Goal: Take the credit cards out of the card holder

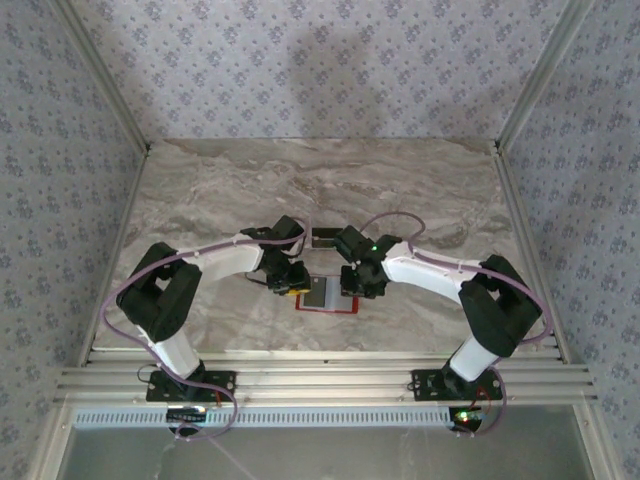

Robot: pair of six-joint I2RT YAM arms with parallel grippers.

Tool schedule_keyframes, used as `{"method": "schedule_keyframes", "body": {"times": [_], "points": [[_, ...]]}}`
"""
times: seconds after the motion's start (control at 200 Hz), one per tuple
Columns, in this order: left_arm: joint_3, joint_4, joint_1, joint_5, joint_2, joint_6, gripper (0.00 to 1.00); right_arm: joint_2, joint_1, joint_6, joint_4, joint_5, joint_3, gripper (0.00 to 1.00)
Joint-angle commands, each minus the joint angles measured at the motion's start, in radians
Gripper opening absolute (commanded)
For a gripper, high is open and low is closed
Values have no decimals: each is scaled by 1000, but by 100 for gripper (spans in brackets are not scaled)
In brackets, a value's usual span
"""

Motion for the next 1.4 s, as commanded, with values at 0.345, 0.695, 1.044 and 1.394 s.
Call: {"method": "schedule_keyframes", "body": {"times": [0.345, 0.695, 1.044, 1.394], "points": [[51, -61, -7, -34, -7, 25, 28, -1, -73, -57, 159, -87, -105, 41], [53, -59, -8, -40, -21, 18, 29, 29, -90, -83, 187, -126, -105, 45], [60, -52, -8, -36, -18, 19, 29, 74, -111, -122, 188, -121, -79, 26], [69, -39, -12, -25, -1, 18, 29, 75, -125, -170, 175, -127, -40, 21]]}}
